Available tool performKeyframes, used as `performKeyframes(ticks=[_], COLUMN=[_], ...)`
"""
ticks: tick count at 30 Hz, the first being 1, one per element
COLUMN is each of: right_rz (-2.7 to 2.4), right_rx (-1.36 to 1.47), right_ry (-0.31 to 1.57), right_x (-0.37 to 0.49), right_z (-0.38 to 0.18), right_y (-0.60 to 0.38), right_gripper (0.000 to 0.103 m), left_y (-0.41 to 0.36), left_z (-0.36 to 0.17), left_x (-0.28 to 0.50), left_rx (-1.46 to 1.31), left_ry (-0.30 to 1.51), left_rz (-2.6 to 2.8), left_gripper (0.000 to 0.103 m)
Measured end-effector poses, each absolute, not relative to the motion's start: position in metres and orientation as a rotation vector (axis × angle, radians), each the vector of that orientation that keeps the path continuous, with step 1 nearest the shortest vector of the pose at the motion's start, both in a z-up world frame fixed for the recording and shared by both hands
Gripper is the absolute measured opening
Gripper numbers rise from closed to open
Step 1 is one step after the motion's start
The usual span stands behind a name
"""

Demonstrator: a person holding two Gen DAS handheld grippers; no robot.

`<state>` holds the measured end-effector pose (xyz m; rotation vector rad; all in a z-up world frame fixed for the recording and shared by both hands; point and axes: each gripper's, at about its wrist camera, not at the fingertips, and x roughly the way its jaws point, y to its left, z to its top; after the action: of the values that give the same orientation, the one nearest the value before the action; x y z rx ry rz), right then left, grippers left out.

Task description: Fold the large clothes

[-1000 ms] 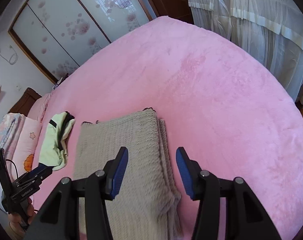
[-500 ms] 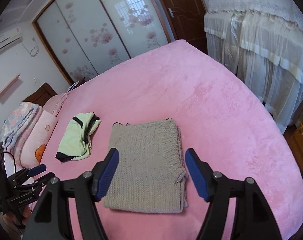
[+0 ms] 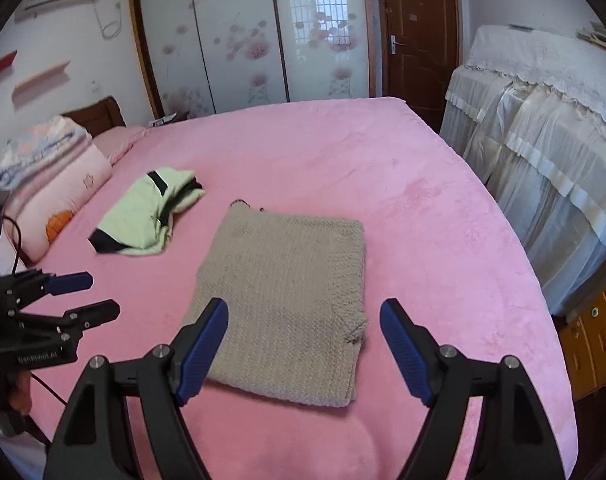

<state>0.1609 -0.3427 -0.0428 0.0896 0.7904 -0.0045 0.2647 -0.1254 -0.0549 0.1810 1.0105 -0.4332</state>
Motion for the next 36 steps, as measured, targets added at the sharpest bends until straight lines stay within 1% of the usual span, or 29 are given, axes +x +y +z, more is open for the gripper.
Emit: performKeyframes(ticks=[4, 8, 12, 14, 18, 20, 29, 32, 36], right_rz=[0.004, -0.001, -0.016, -0.009, 0.009, 0.029, 0.144, 0.175, 0.269], right_rx=[0.126, 0.181, 0.228, 0.276, 0.396, 0.424, 0.505, 0.543, 0.674], right_ry=[0.854, 0.931, 0.953, 0.965, 0.976, 0.980, 1.036, 1.068, 1.101], right_x=[0.171, 0.184, 0.192, 0.195, 0.201, 0.204, 0.243, 0.261, 0.277], right_z=[-0.076, -0.113, -0.141, -0.153, -0.171, -0.177, -0.202, -0.218, -0.243], right_y=[-0.351, -0.368, -0.384, -0.393, -0.414, -0.418, -0.428, -0.434, -0.445], right_gripper=[0.079, 0.079, 0.079, 0.079, 0.079, 0.079, 0.079, 0.079, 0.080], left_y=[-0.127, -0.124, -0.118, -0.117, -0.122, -0.124, -0.131, -0.133, -0.134], left_z=[-0.093, -0.135, -0.162, -0.169, -0.190, -0.198, -0.220, -0.227, -0.237], left_x=[0.284, 0.304, 0.315, 0.319, 0.333, 0.340, 0.374, 0.385, 0.396], left_rx=[0.148, 0.047, -0.041, -0.052, -0.065, -0.065, -0.109, -0.119, -0.160], left_ry=[1.070, 1.139, 1.115, 1.110, 1.186, 1.232, 1.295, 1.309, 1.320], left_rz=[-0.432, -0.466, -0.494, -0.510, -0.556, -0.567, -0.594, -0.611, -0.632], left_gripper=[0.063, 0.063, 0.063, 0.063, 0.063, 0.063, 0.064, 0.071, 0.074])
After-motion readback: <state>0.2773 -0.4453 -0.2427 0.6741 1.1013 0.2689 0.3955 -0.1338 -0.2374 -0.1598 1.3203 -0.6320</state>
